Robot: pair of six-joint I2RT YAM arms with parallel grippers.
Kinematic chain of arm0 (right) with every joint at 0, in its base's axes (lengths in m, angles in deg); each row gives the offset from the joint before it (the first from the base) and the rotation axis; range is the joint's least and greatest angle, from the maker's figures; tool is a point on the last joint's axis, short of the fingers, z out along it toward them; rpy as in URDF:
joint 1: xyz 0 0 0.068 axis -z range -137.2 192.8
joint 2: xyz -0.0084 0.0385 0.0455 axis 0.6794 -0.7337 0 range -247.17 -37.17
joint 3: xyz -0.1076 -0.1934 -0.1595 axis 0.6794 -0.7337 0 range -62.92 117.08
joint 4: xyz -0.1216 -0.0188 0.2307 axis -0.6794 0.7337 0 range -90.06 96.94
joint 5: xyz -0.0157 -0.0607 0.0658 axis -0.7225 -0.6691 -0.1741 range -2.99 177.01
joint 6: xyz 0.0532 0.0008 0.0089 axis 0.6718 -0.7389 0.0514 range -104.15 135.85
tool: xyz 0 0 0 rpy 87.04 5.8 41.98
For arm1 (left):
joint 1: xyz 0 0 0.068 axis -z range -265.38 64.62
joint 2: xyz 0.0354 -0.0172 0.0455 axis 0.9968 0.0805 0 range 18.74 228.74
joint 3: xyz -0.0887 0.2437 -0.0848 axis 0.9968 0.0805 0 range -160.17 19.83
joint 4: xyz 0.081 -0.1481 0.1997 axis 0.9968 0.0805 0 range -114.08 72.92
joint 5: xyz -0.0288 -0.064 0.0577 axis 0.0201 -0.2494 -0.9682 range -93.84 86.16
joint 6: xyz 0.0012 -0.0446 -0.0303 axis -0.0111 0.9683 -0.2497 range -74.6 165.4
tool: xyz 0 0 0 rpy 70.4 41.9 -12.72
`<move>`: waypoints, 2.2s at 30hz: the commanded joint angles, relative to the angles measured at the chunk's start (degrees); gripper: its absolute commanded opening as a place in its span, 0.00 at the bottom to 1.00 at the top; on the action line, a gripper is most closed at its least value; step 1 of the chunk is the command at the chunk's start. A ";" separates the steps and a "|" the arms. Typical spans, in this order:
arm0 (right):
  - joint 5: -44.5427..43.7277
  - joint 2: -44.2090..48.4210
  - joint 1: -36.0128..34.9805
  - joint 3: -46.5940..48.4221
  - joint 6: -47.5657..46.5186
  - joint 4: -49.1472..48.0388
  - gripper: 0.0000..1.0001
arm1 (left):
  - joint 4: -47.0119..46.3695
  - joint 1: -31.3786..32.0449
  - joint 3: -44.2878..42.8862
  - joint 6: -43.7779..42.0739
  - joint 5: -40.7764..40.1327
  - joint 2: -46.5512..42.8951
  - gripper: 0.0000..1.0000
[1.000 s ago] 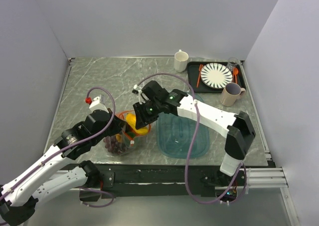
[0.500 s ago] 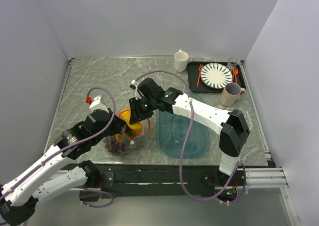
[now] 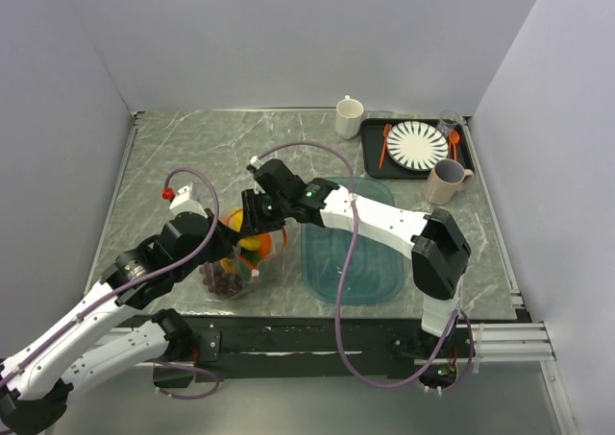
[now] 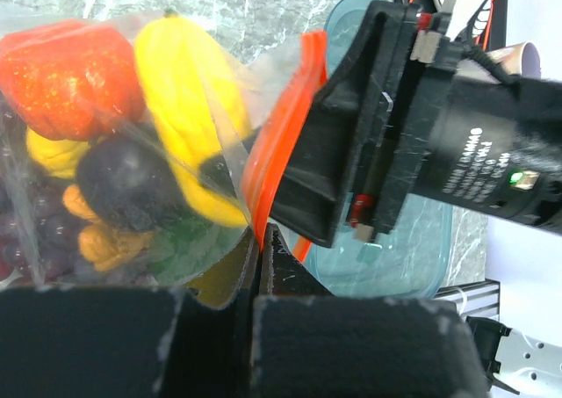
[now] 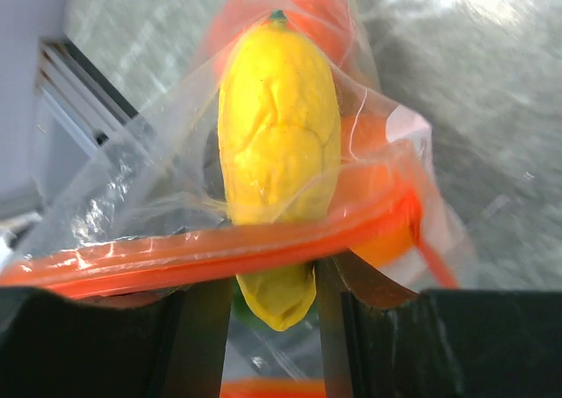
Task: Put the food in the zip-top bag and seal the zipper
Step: Place the fake fruit in the zipper food storage bag, then adjust the zipper food storage bag at the center of the board.
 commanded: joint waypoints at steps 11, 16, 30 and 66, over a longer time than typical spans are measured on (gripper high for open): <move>-5.05 7.45 -1.45 -4.76 3.78 -9.49 0.57 | -1.13 -0.19 -1.12 -0.21 -1.74 -2.04 0.01; -8.23 12.04 -1.36 -7.31 2.64 -7.99 0.67 | -0.43 -0.19 -1.12 0.14 -2.35 -1.87 0.01; -20.53 22.67 0.13 -17.32 6.05 2.20 0.70 | 0.62 -0.28 -1.21 0.41 -3.23 -2.48 0.01; 5.13 21.44 5.06 -29.29 10.98 -20.38 0.02 | -0.78 -0.19 -0.42 -0.47 -1.04 -1.60 0.01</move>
